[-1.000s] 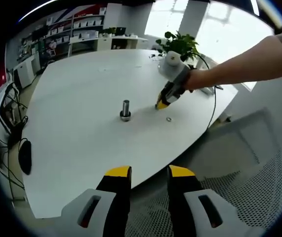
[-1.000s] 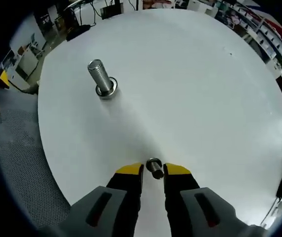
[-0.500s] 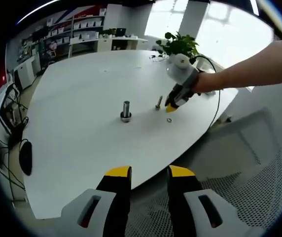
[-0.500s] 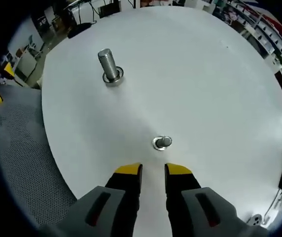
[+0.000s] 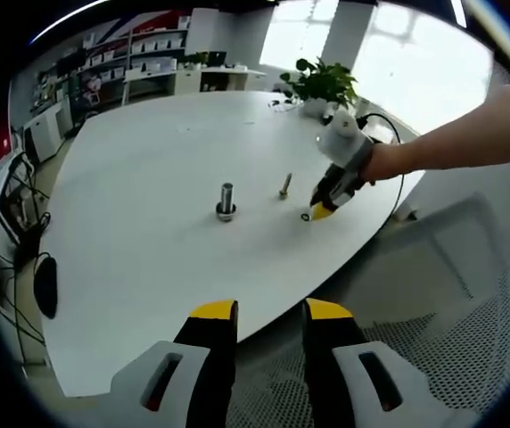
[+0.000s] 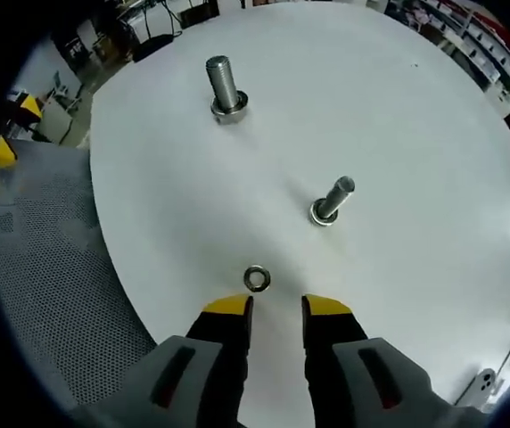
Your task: Place the washer onto the threaded stud by aligning its center hole with the stud, sliding it down to the base, and recovering from edge contact or off-axis alignment until the washer reaches the visible bottom stop.
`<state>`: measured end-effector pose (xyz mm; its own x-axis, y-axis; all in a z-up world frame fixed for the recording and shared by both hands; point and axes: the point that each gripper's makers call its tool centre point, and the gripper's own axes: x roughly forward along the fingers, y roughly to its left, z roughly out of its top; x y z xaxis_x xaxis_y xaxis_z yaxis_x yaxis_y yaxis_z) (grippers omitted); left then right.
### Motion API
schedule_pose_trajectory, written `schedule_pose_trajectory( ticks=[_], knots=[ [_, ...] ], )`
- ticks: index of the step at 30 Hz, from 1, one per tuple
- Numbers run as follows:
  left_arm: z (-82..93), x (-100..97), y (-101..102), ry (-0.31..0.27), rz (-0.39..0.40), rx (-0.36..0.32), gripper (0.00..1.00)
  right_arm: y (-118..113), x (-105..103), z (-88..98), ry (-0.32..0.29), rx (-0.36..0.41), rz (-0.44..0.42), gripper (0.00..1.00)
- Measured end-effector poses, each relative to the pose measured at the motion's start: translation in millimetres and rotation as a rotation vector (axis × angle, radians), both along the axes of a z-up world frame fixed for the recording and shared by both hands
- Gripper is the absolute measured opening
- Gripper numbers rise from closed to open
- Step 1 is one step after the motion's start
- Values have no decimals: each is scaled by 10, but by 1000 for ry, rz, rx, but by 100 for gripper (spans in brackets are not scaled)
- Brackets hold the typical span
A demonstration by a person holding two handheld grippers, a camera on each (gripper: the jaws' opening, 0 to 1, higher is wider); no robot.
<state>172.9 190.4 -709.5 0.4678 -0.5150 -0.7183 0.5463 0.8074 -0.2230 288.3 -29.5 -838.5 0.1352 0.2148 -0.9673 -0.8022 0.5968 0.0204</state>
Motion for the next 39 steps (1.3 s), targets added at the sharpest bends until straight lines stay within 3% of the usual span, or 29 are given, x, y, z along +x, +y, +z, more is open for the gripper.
schedule_pose_trajectory(
  ticks=[13,19,24,31,39],
  knots=[
    [-2,2,-1,-1,1,-2,27,130,56,-26,-35,-35,79,23],
    [0,-2,-7,0,-1,-4,27,169,33,-35,-42,-54,147,16],
    [1,-5,-14,0,-6,-4,27,148,82,-33,-1,-55,90,14],
    [4,-3,-14,-1,-6,-5,26,204,58,-40,30,-140,129,14],
    [9,6,-9,-5,-1,-7,26,160,46,-25,15,-122,85,14]
  ],
)
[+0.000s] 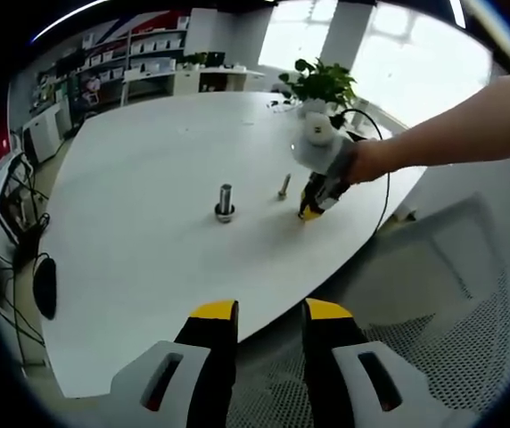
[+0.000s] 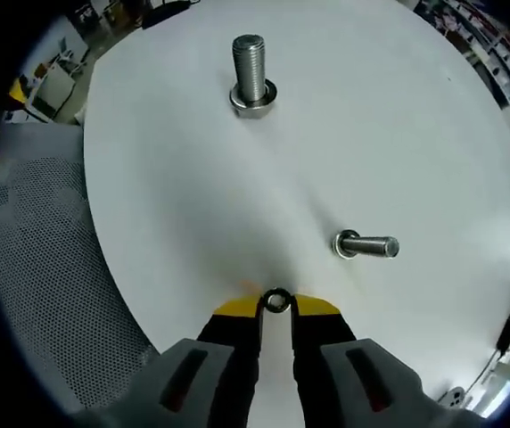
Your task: Place the washer onto the threaded stud by aligning its center hole with the stud, sliding it down to the base, and recovering from edge contact or off-axis alignment until the washer reaches the visible bottom stop.
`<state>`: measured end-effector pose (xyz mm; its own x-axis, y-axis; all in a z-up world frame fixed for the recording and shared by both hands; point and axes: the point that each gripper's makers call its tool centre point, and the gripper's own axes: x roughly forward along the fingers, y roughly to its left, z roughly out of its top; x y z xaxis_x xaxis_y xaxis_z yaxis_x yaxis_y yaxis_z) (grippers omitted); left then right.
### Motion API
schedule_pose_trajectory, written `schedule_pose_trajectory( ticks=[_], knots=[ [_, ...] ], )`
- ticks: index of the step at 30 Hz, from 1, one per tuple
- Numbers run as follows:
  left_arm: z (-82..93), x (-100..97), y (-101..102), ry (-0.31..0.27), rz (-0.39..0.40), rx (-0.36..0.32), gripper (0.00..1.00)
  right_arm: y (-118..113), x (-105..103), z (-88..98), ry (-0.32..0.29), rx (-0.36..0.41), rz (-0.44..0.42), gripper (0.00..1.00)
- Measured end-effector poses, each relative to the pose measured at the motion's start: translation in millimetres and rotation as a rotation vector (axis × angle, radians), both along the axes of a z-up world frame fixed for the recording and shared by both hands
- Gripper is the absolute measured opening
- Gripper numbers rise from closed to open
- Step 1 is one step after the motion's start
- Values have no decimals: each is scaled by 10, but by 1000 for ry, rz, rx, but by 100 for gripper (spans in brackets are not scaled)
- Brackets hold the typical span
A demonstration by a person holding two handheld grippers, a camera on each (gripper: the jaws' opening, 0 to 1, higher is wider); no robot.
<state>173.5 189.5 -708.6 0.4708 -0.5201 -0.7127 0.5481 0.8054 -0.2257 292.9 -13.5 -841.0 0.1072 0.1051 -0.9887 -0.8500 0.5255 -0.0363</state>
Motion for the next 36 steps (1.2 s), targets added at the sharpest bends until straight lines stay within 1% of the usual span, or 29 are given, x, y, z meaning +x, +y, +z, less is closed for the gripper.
schedule_pose_trajectory(
  ticks=[6,14,16,19,21,22,23,29,36],
  knots=[
    [1,0,-1,-1,-1,1,26,-12,6,-9,-26,31,-19,14],
    [-9,-4,5,1,-2,6,26,-3,24,-20,-27,28,-46,14],
    [-8,-3,10,1,2,6,26,-3,21,-8,-52,54,-87,14],
    [-9,-2,13,2,5,5,27,-18,29,-11,-85,97,-112,14],
    [-10,-2,11,1,3,6,27,-24,32,-11,-94,115,-116,14],
    [-14,-7,8,4,0,7,27,-14,36,-2,-99,142,-146,14],
    [-17,-10,5,6,-2,9,27,-21,37,0,-101,150,-158,14],
    [-30,-22,4,14,-8,14,27,-2,39,3,-115,153,-137,14],
    [-37,-37,0,21,-8,7,28,-7,64,1,-112,162,-176,14]
  ],
)
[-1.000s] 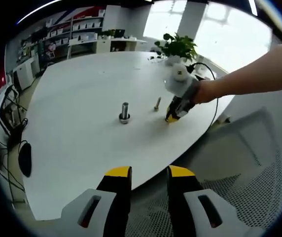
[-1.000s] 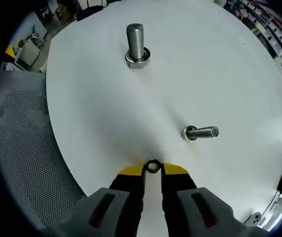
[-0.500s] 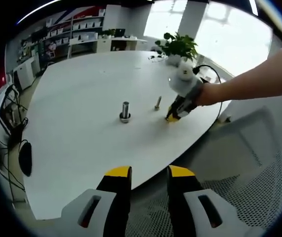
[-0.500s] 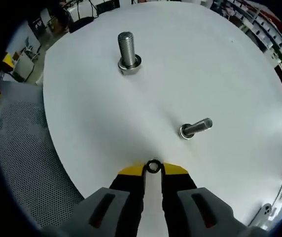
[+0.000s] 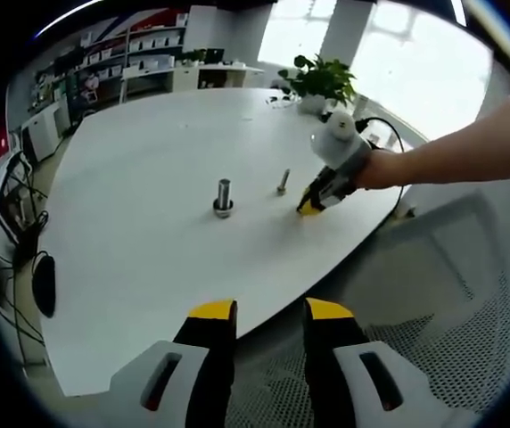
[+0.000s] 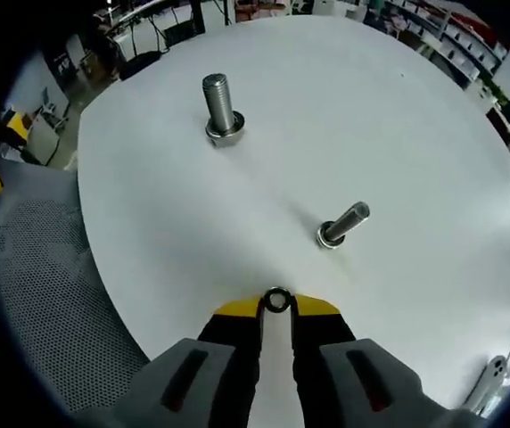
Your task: Place the washer onto the threaded stud by aligning its center hole with the stud, sliding it down to the base, and recovering from edge contact or off-axis alignment until the washer reaches the visible bottom stop.
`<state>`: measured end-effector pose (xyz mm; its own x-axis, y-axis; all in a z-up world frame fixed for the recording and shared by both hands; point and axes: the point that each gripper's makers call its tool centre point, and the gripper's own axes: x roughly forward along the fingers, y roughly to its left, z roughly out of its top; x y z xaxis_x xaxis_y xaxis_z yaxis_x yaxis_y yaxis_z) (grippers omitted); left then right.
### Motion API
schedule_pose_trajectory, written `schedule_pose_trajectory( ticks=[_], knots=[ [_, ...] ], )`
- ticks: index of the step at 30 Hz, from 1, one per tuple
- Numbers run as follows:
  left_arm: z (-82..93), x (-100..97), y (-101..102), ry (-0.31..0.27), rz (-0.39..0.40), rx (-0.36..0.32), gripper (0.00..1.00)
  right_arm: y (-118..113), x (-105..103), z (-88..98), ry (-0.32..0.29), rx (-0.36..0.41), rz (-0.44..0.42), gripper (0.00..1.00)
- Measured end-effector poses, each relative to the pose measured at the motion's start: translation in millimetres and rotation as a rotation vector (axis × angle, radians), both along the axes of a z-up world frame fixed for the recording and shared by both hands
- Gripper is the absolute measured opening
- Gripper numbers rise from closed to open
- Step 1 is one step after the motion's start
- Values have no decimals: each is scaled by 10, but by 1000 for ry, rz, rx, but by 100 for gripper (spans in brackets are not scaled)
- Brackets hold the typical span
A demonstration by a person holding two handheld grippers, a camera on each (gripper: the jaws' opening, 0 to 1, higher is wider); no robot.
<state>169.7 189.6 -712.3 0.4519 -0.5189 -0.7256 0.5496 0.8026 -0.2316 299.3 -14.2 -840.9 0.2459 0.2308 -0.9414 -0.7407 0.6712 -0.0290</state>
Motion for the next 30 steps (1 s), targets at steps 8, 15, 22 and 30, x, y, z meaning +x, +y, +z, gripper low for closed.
schedule_pose_trajectory(
  ticks=[8,15,22,30],
  knots=[
    [0,-16,-13,5,-10,1,29,-90,13,84,-7,-27,-12,13],
    [25,15,-5,-12,-5,-3,28,-86,73,261,-30,-17,-17,13],
    [36,18,-19,-13,-3,-14,29,-40,240,484,-58,75,-99,13],
    [47,23,-13,-21,3,-18,29,38,408,635,-107,49,-32,13]
  ],
)
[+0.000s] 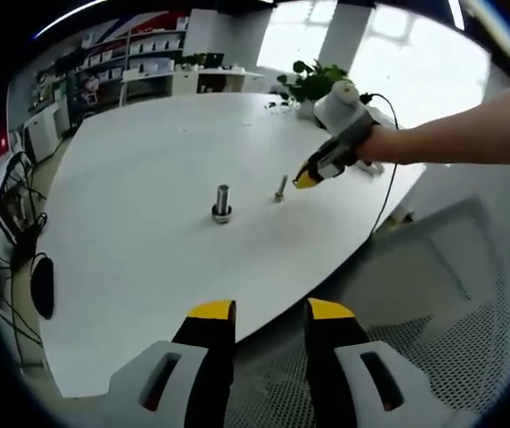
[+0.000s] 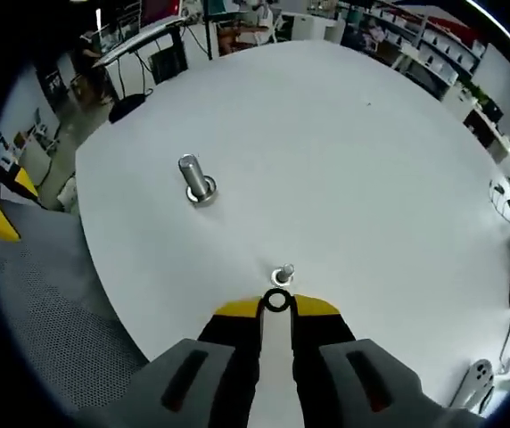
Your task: Place the washer onto the threaded stud by aligning its center hole with the stud, sliding it down to the base, and recovering from edge contact or off-axis alignment until the washer reaches the visible bottom stop.
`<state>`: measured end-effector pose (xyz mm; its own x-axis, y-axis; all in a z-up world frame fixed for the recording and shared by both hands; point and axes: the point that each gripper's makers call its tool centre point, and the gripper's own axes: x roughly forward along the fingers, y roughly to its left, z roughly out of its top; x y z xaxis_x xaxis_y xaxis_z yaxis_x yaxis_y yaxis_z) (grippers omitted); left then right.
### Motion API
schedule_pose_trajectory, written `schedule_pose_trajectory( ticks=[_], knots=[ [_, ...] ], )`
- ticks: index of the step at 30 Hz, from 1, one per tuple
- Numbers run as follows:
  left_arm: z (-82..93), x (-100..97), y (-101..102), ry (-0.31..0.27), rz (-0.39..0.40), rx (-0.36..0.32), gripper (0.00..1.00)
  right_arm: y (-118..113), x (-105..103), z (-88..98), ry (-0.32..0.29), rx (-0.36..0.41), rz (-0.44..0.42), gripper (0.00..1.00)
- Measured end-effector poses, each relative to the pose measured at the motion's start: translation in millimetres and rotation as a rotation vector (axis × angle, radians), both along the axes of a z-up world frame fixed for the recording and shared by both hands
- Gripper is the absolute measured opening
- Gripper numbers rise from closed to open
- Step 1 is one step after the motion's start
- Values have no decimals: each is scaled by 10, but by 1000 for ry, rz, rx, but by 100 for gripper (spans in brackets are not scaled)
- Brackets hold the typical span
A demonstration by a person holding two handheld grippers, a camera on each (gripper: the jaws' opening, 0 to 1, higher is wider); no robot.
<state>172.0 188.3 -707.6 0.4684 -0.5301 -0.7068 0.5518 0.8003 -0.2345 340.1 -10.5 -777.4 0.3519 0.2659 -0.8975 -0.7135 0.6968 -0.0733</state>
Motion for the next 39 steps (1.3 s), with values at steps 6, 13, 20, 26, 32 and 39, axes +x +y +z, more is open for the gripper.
schedule_pose_trajectory(
  ticks=[6,13,20,26,32,39],
  knots=[
    [15,3,-18,-7,-9,-6,28,65,98,56,-21,-26,42,13],
    [16,0,-25,-8,-13,-10,28,53,119,10,-13,-74,79,13],
    [10,-9,-31,-4,-18,-9,28,48,143,-38,0,-88,90,14],
    [2,-15,-30,1,-19,-7,28,61,171,-100,17,-95,98,14],
    [-5,-8,-16,3,-11,-3,28,73,182,-183,36,-109,114,14],
    [-21,-12,-9,9,-9,6,28,76,200,-324,60,-123,126,14]
  ],
)
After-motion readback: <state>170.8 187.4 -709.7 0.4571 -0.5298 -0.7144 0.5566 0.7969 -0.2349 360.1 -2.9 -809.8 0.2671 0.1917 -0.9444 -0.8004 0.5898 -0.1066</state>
